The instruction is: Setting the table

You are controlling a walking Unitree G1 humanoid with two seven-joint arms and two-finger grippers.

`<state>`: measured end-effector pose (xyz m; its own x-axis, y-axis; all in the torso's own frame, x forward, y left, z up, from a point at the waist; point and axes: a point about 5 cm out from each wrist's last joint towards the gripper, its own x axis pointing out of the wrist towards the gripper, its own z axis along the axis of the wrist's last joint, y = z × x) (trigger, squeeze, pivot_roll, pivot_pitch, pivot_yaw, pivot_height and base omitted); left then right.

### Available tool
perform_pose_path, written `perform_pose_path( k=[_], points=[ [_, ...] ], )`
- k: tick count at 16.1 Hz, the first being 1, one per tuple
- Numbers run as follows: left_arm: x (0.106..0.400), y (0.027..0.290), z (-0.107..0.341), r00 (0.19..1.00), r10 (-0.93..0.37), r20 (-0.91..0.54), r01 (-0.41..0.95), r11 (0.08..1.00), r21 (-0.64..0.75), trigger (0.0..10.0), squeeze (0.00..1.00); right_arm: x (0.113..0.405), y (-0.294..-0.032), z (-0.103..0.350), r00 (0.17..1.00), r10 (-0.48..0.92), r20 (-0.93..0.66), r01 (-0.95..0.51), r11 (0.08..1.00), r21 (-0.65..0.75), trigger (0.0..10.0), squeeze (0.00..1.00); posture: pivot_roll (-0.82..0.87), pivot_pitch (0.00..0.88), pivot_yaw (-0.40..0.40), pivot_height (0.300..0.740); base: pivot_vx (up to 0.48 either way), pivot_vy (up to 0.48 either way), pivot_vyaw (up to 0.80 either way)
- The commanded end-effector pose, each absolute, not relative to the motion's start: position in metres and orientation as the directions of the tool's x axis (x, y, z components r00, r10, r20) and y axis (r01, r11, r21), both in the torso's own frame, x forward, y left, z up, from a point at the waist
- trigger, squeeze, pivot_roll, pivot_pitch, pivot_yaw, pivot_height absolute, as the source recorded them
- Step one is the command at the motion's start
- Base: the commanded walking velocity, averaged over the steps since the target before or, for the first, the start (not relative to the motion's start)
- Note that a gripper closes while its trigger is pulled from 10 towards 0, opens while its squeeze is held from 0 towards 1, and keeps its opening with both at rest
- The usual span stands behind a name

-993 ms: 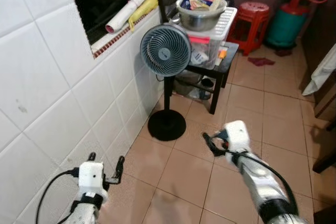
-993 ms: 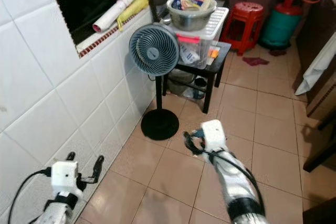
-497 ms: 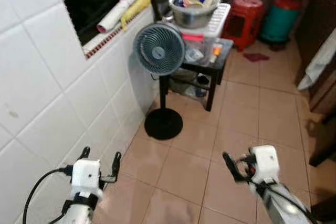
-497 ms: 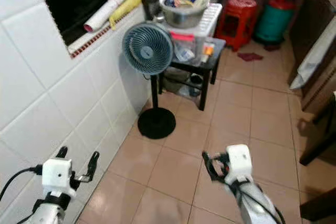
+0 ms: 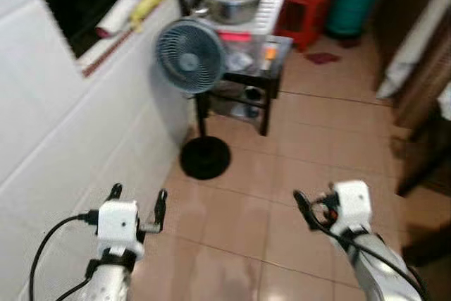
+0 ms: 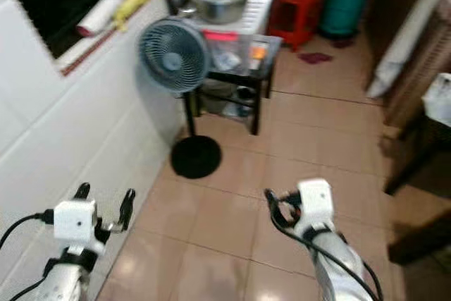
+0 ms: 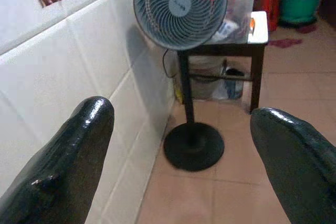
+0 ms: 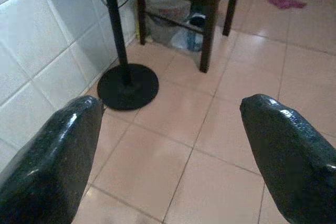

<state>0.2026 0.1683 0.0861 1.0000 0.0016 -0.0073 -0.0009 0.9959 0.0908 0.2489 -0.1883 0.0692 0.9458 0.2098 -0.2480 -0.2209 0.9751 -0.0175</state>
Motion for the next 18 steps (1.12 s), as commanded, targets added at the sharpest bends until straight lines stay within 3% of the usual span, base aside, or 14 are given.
perform_pose_path(
  k=[1,5,9,18],
  points=[
    [0.203,0.176,0.089,0.999,0.048,-0.009,-0.047,0.995,0.092,10.0,0.0,0.247,-0.187,0.063,0.934,0.223,-0.279,-0.237,0.971,-0.017,10.0,0.0,-0.14,0.094,0.022,0.74,0.0,0.0,-0.74],
    [0.207,0.173,0.093,0.998,0.058,-0.003,-0.057,0.993,0.105,10.0,0.0,0.261,-0.177,0.063,0.926,0.248,-0.286,-0.26,0.965,-0.007,10.0,0.0,-0.09,0.082,-0.024,0.74,0.0,0.0,-0.74],
    [0.202,0.184,0.088,0.99,0.137,-0.033,-0.133,0.985,0.108,10.0,0.0,0.271,-0.168,0.063,0.928,0.257,-0.269,-0.264,0.964,0.011,10.0,0.0,-0.07,0.071,-0.016,0.74,0.0,0.0,-0.74],
    [0.205,0.185,0.087,0.989,0.147,-0.033,-0.142,0.983,0.115,10.0,0.0,0.277,-0.164,0.064,0.935,0.235,-0.267,-0.246,0.969,-0.009,10.0,0.0,-0.07,0.068,-0.007,0.74,0.0,0.0,0.0]
  ],
)
